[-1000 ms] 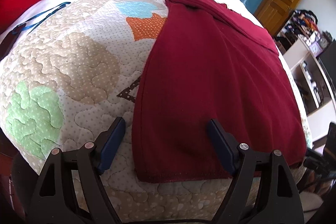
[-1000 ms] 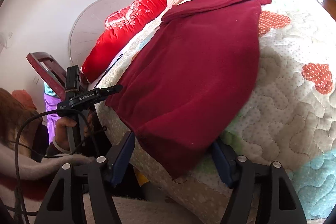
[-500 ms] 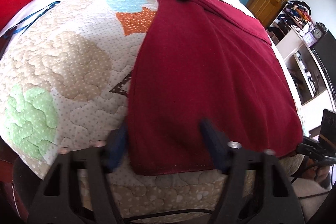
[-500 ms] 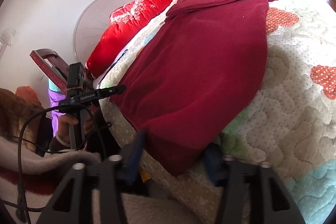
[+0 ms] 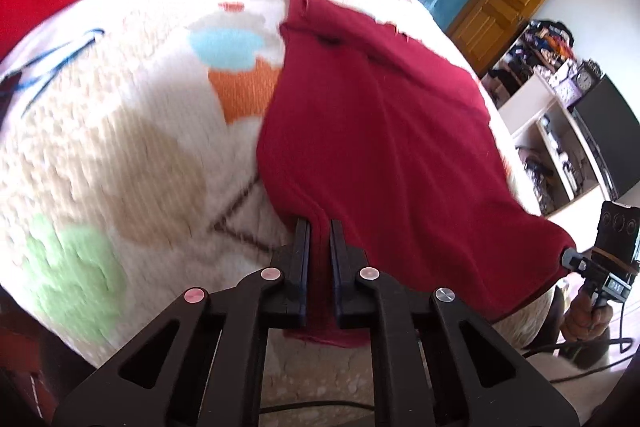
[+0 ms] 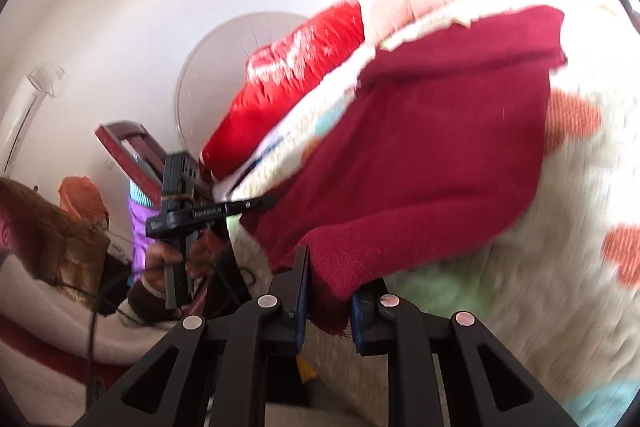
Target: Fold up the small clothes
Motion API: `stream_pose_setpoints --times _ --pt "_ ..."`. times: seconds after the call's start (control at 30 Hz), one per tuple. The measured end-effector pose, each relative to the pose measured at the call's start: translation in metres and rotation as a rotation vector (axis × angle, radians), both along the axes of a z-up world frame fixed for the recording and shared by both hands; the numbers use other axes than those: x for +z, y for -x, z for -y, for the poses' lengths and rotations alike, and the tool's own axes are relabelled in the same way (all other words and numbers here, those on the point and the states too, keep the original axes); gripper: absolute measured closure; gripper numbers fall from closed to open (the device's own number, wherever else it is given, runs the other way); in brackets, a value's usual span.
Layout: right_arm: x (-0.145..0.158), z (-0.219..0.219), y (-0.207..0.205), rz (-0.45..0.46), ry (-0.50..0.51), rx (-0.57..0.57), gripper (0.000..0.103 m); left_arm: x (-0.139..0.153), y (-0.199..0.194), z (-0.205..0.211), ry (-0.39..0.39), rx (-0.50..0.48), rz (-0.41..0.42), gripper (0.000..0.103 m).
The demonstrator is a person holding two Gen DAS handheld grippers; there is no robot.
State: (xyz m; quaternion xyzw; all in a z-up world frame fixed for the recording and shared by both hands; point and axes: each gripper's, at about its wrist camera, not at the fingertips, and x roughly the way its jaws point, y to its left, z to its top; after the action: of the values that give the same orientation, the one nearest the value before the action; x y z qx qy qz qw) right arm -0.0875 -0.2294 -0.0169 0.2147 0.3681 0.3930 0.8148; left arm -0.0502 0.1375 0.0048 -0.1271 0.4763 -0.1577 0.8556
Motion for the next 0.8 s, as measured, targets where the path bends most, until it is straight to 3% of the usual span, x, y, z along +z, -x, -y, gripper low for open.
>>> stream_pose_setpoints --times 0.13,0.27,0.57,0.63,0.7,0.77,0.8 --pt "0.016 0.013 -0.020 0.043 -0.035 -0.065 0.087 0.010 -0.018 0.004 -0.011 -0.012 0.026 0.096" --pt "0.020 0.012 -0.026 0.055 -0.022 -0.059 0.087 0.008 -0.020 0.003 -0.009 -0.011 0.013 0.096" --pt "0.008 0.008 -0.021 0.011 -0.038 -0.007 0.087 -0.020 0.000 -0.023 0.115 0.065 -0.154 0.095" --pt "0.004 0.007 -0.017 0.006 -0.028 0.002 0.087 -0.028 0.004 -0.028 0.139 0.088 -0.194 0.090" --pt "0.001 0.006 -0.014 -0.002 -0.022 0.009 0.087 -0.032 0.010 -0.029 0.159 0.107 -0.205 0.063" --pt "0.000 0.005 -0.013 -0.006 -0.018 0.015 0.087 -0.035 0.015 -0.027 0.197 0.112 -0.213 0.047" --pt "-0.001 0.005 -0.012 -0.007 -0.017 0.015 0.087 -0.035 0.017 -0.024 0.214 0.108 -0.214 0.047"
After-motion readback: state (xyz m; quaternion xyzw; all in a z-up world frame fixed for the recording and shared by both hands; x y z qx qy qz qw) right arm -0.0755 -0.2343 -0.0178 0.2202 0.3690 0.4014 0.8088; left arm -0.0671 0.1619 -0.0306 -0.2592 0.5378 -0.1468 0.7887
